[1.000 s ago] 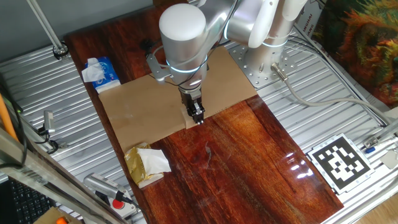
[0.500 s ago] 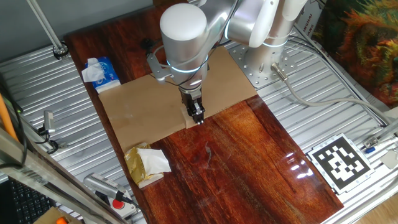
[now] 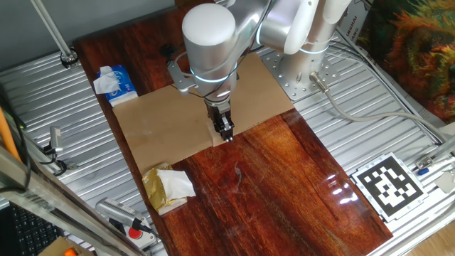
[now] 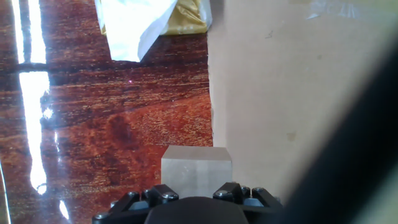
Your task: Grab the block and place it at the designated location
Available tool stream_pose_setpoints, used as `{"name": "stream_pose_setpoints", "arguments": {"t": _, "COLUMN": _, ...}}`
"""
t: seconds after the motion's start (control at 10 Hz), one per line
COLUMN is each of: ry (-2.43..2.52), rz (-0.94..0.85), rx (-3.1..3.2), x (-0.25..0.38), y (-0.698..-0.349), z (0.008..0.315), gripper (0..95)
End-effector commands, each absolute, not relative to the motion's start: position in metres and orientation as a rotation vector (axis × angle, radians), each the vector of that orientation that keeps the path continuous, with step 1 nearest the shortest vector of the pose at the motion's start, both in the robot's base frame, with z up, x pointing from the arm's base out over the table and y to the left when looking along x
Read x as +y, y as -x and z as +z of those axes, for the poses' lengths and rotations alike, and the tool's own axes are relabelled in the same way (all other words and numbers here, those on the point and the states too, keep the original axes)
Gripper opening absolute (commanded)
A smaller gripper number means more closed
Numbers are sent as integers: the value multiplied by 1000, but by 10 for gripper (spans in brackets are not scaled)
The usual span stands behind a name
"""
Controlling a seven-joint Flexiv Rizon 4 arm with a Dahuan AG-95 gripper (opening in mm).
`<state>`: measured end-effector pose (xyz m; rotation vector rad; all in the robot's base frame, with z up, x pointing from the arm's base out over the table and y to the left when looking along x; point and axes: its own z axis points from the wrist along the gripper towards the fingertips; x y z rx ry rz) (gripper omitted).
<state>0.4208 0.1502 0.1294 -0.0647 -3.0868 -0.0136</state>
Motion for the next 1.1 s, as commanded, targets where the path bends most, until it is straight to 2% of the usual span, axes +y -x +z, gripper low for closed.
{"name": "stream_pose_setpoints", "arguments": {"t": 0.1, "ry": 51, "rz": -21, "rx": -3107, "x": 146, "y": -417, "z": 125, "gripper": 190}}
{"name": "stream_pose_setpoints", "arguments": {"t": 0.7, "ry": -22, "rz": -6, "rx": -3096, "x": 110, "y": -421, "z": 120, "gripper": 190}}
{"name": "stream_pose_setpoints", "arguments": {"t": 1.1, "ry": -58, "rz": -12, "rx": -3095, "x": 74, "y": -405, "z": 116, "gripper": 190}}
